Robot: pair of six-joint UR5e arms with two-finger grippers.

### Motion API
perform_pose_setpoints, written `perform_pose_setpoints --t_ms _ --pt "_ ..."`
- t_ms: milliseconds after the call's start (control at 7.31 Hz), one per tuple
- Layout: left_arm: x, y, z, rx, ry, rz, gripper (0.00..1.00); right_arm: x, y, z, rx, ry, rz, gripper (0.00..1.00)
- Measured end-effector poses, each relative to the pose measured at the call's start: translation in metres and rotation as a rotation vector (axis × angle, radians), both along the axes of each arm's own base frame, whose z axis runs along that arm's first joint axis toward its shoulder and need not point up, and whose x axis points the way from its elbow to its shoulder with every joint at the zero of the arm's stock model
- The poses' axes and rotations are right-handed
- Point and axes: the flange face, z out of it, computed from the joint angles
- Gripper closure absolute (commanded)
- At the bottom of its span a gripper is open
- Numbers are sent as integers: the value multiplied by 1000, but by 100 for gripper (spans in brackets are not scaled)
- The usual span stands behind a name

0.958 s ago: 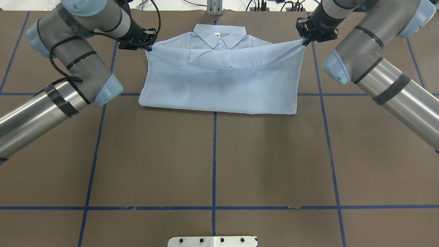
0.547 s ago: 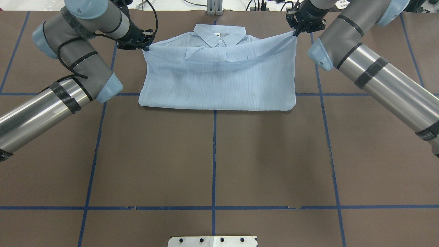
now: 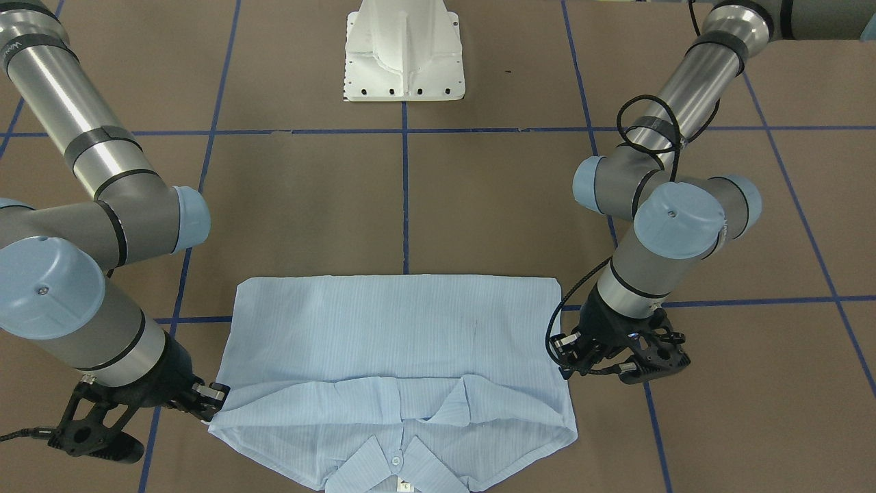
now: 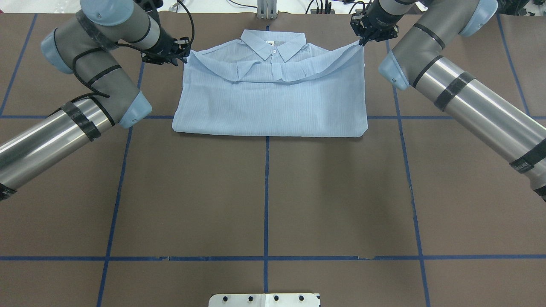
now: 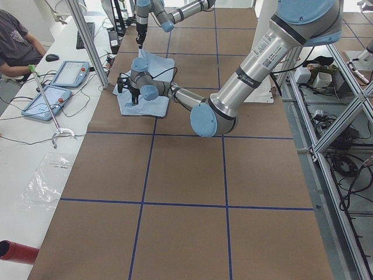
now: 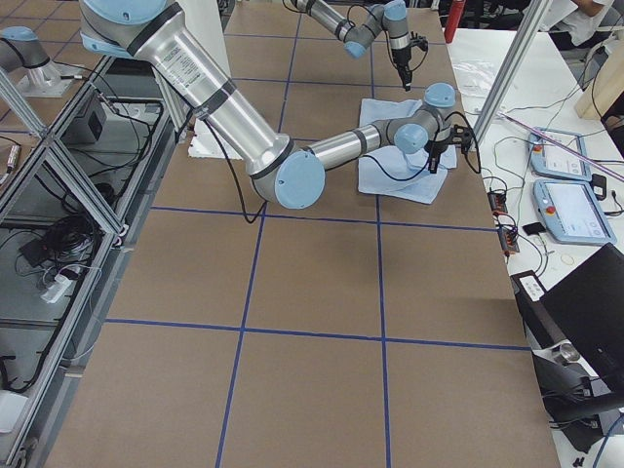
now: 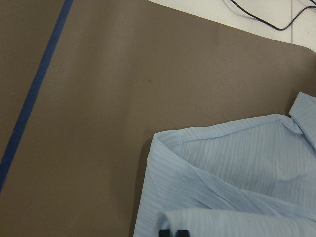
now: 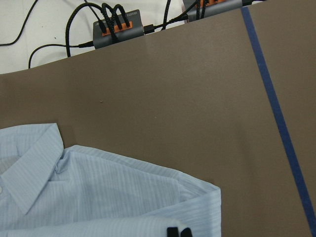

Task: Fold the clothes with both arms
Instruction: 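Lower the hem at the collar and open both grippers, then move the right gripper to the folded shirt's side edge and grasp it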

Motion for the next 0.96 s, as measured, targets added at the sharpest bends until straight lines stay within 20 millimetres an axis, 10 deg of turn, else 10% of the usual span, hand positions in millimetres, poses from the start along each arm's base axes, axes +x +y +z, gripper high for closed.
perform_pose_setpoints --t_ms 411,958 --pt "-2 2 2 8 4 1 0 -5 18 21 44 -15 -9 0" --pt "-5 4 -4 19 14 -2 0 -39 151 58 36 -72 -106 0"
